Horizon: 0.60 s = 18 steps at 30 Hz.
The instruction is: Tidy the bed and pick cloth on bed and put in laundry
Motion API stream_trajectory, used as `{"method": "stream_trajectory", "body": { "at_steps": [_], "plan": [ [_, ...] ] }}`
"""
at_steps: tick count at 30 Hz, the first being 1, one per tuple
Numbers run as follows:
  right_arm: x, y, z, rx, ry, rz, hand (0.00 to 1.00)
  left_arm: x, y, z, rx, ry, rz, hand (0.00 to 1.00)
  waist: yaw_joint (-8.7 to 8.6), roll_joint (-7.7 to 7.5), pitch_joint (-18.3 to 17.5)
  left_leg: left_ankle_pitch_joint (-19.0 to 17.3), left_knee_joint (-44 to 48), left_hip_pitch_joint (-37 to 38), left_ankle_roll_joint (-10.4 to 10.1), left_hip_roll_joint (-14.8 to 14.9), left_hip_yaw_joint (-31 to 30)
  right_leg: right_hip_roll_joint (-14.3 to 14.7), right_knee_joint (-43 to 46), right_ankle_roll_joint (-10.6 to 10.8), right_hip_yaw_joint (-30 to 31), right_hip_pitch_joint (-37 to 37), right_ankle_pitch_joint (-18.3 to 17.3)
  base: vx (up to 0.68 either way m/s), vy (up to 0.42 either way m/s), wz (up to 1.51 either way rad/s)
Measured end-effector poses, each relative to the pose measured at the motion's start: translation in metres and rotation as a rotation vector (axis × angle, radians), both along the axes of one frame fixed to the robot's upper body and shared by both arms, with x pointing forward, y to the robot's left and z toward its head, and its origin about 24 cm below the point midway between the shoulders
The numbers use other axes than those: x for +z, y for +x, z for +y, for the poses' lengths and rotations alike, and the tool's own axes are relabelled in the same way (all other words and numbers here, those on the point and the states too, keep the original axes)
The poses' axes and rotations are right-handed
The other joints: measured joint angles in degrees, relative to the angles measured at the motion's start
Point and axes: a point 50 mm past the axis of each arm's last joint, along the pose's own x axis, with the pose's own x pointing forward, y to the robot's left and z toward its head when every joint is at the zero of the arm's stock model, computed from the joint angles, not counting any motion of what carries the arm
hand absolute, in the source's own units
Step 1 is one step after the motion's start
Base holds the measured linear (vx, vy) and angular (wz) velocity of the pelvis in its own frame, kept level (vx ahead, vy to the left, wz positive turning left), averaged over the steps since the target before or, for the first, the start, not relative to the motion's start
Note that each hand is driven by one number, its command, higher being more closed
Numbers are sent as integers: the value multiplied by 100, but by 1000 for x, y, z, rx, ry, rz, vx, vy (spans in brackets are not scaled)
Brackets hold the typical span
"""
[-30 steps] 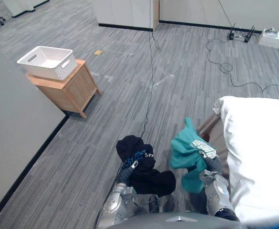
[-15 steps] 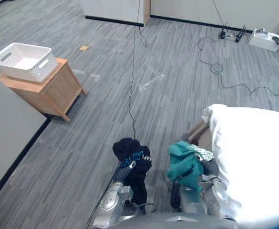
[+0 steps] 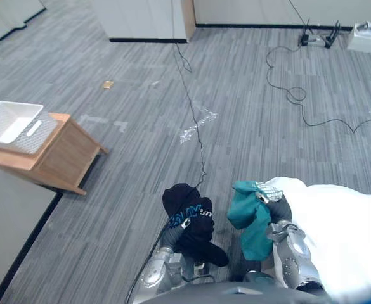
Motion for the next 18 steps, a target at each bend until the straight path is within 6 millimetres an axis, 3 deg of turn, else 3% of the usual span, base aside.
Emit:
{"method": "stream_trajectory", "body": {
  "at_steps": [1, 2, 3, 4, 6, 8, 9, 10, 12, 14, 16, 18],
  "plan": [
    [-2, -1, 3, 4, 6, 6, 100, -2, -1, 2, 15, -1, 15, 100, -18, -118, -69, 43, 16, 23, 281, -168, 103, -145, -8, 91, -53, 84, -53, 532, 100, 20],
    [-2, -2, 4, 1, 10, 4, 100, -3, 0, 1, 17, -4, 21, 100, -61, -210, -109, 2, 24, -1, 347, -231, 217, -212, -2, 117, -118, 78, -42, 406, 88, 60],
    [-5, -4, 4, -2, 8, 15, 100, -2, 8, -2, -11, 0, 6, 100, -47, -359, -133, -189, 250, -82, 503, -361, 254, -321, 54, 315, -249, 71, 78, 524, 104, 61],
    [-7, -6, 4, -3, 5, 27, 100, -1, 11, -3, -21, 2, 1, 100, -5, -389, -130, -326, 464, -117, 579, -376, 288, -355, 180, 487, -284, 72, 189, 509, 107, 54],
    [-9, -8, 5, 1, -4, 38, 100, -3, 7, -4, -17, -3, 15, 100, 19, -402, -157, -686, 718, 64, 725, -374, 475, -391, 759, 611, -336, 58, 476, 494, 159, 46],
    [-10, -9, 10, 5, 2, 43, 100, -6, 0, -1, -13, 4, 35, 100, 64, -425, -278, -1057, 754, 354, 663, -334, 486, -492, 2059, 697, -430, -325, 826, 455, 178, 40],
    [-11, -11, 12, 17, -1, 46, 100, -7, -3, 0, -17, 6, 42, 100, 123, -469, -366, -1358, 657, 583, 523, -325, 364, -662, 3190, 926, -481, -790, 1249, 399, 82, 20],
    [-10, -9, 17, 38, 2, 41, 100, -7, -3, 4, -24, 24, 37, 100, 186, -595, -393, -1511, 548, 796, 472, -404, 310, -1002, 4369, 944, -497, -1331, 1376, 381, 58, 19],
    [-7, -8, 22, 64, 1, 25, 100, -9, -6, 5, -33, 38, 61, 100, 136, -575, -436, -1656, 422, 1155, 414, -463, 116, -1479, 5456, 627, -692, -1894, 1014, 389, 49, 37],
    [-7, -13, 22, 64, 2, 28, 100, -10, -8, 4, -50, 60, 71, 100, 51, -505, -508, -1709, 220, 1471, 344, -447, -170, -1649, 5646, 540, -734, -2397, 637, 343, 5, 71],
    [-10, -18, 23, 63, 3, 43, 100, -8, -5, 5, -45, 67, 67, 100, -80, -496, -510, -1748, 94, 1732, 275, -420, -582, -1693, 5325, 489, -667, -2850, 302, 323, -82, 93],
    [-10, -20, 22, 56, 0, 44, 100, -7, 2, 4, -37, 63, 76, 100, -194, -412, -477, -1848, 53, 1971, 111, -230, -1059, -1589, 3988, 469, -630, -3309, 82, 375, -179, 106]
  ]
}}
